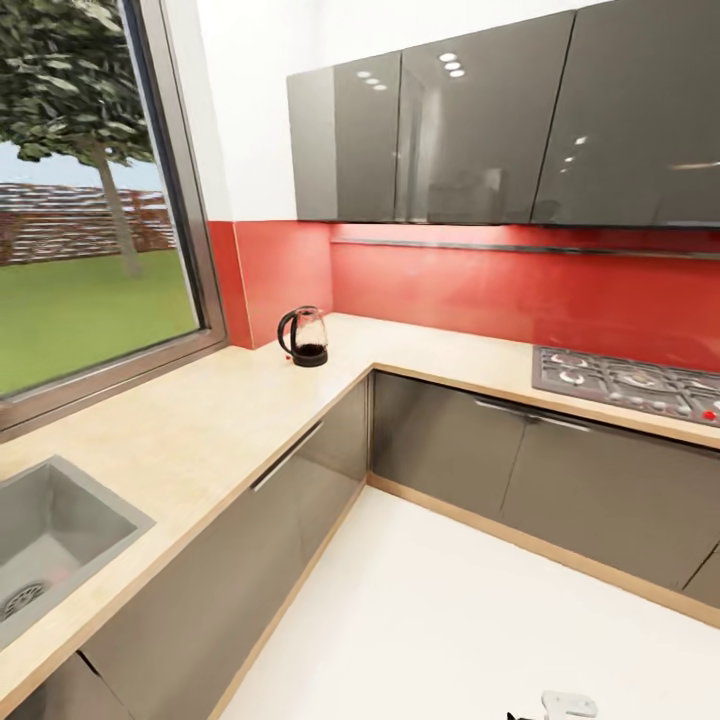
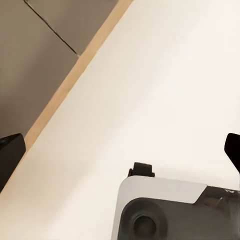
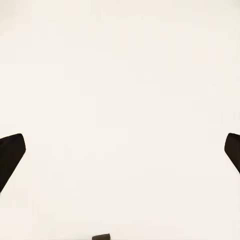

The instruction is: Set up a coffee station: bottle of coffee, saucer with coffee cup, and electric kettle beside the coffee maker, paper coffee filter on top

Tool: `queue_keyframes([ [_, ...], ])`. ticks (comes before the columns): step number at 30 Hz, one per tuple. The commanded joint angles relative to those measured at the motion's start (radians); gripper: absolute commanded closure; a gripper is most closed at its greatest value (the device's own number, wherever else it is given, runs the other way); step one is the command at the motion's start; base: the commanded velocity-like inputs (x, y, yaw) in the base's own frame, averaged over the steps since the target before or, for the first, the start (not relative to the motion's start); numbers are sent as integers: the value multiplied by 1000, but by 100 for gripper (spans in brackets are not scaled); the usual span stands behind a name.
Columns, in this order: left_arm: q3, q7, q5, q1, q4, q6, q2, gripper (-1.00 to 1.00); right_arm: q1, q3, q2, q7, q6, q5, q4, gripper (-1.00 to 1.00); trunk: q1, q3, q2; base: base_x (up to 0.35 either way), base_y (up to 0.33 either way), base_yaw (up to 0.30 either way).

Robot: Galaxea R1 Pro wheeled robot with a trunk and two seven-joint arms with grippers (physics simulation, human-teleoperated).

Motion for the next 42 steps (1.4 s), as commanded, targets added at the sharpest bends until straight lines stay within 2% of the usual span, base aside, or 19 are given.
queue_keyframes([
  [1, 6, 3, -10, -1, 1, -3, -1, -100, 0, 8, 0, 1, -3, -10, 1, -100, 1, -1, -1, 293, -137, 276],
  [18, 6, 3, -10, -1, 1, -3, -1, -100, 0, 8, -2, -1, -3, -10, 1, -100, 1, 3, -1, 261, -178, 264],
  [42, 6, 3, -10, -1, 1, -3, -1, -100, 10, 9, -3, 4, -3, -10, -1, -100, 1, 4, -1, 231, -203, 9],
])
